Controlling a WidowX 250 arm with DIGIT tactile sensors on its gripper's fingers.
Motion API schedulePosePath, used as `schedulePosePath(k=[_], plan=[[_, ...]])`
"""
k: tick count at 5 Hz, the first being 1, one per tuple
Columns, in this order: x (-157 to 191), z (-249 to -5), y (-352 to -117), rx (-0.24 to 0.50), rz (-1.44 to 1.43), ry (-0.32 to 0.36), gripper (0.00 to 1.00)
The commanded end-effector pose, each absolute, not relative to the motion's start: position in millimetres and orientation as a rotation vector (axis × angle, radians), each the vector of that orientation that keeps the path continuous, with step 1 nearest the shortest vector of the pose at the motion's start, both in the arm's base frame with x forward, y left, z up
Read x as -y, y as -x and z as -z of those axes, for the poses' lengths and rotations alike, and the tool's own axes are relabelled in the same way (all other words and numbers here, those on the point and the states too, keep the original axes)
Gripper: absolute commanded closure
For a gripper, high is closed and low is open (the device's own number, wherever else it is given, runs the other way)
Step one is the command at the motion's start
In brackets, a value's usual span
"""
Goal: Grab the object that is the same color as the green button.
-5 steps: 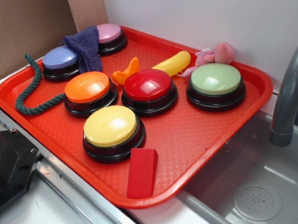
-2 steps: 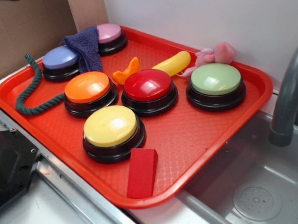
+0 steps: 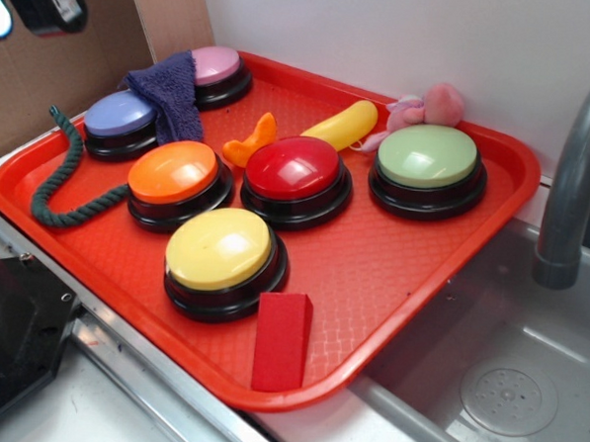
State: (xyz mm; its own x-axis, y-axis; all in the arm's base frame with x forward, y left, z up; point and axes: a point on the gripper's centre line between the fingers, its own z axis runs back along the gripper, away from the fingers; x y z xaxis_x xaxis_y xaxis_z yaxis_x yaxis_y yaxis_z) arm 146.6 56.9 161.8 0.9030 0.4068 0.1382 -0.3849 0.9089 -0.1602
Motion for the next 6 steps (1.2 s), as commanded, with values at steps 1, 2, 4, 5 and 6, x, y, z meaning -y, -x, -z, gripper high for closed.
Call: schedulePosePath(k=[1,2,4,5,6], plan=[[-120.7,-111.4,-155.0,0.265,-0.592,-0.028,0.0],[-137.6,-86.3,-152.9,0.284,-0.649,-0.047,0.0],[-152.4,-43.0,-149.4,0.209,-0.698,0.041,0.0],[-155.0,-29.6,-148.9,0.188,-0.687,0.014,0.0],[-153.9,-24.3,-147.7,0.196,-0.679,0.004,0.0]])
